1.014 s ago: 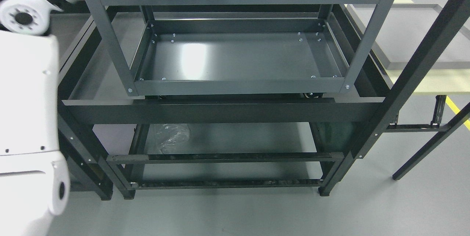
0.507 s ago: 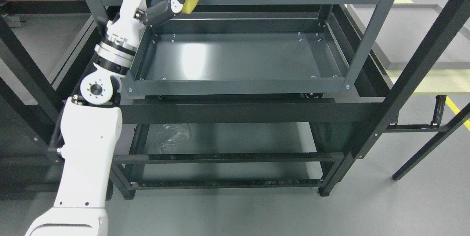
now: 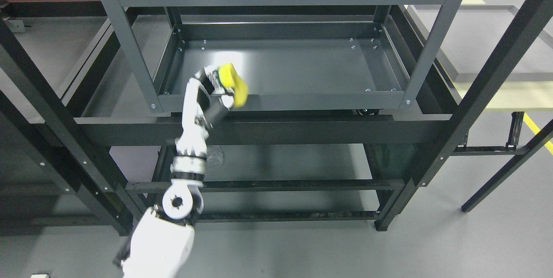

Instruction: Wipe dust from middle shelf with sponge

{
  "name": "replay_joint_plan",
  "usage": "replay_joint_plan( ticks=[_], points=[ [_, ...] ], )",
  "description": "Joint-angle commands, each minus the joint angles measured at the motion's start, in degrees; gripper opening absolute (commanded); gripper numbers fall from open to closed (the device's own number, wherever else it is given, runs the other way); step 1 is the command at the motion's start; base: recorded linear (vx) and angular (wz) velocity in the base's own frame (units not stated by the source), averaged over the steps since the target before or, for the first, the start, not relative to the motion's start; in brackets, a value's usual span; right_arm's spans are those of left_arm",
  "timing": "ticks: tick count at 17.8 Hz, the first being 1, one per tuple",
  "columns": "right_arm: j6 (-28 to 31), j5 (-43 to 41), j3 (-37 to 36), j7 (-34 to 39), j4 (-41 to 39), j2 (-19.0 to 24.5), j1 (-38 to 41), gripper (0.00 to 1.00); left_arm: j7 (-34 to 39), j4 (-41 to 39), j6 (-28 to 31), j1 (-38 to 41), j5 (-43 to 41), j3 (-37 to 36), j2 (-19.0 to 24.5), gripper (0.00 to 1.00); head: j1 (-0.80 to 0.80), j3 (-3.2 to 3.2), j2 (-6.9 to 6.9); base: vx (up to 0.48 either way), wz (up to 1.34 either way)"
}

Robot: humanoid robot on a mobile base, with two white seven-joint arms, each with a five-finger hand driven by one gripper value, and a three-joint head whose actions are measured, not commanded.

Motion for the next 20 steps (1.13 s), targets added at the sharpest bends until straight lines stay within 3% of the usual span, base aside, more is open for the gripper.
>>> replay_joint_plan(
  ticks=[1,4,11,20],
  points=[
    [4.1,0.0,0.0,0.0,-1.0,-1.0,0.0,1.00,1.2,-15.7,3.4,11.5,1.6,-5.9,-1.0,0.00,0.00,0.00,0.00,0.000,0.00],
    [4.1,0.0,0.0,0.0,-1.0,-1.0,0.0,1.00,1.1,-18.1,6.4,11.3,1.3,-0.8,-1.0,0.00,0.00,0.00,0.00,0.000,0.00],
    [4.1,0.0,0.0,0.0,-1.0,-1.0,0.0,1.00,0.1,-18.7,6.6,11.5,-2.4,12.1,-1.0,0.00,0.00,0.00,0.00,0.000,0.00],
    [4.1,0.0,0.0,0.0,-1.0,-1.0,0.0,1.00,-0.7,-20.5,8.0,13.3,-2.5,13.0,-1.0,0.00,0.00,0.00,0.00,-0.011,0.08]
  ],
)
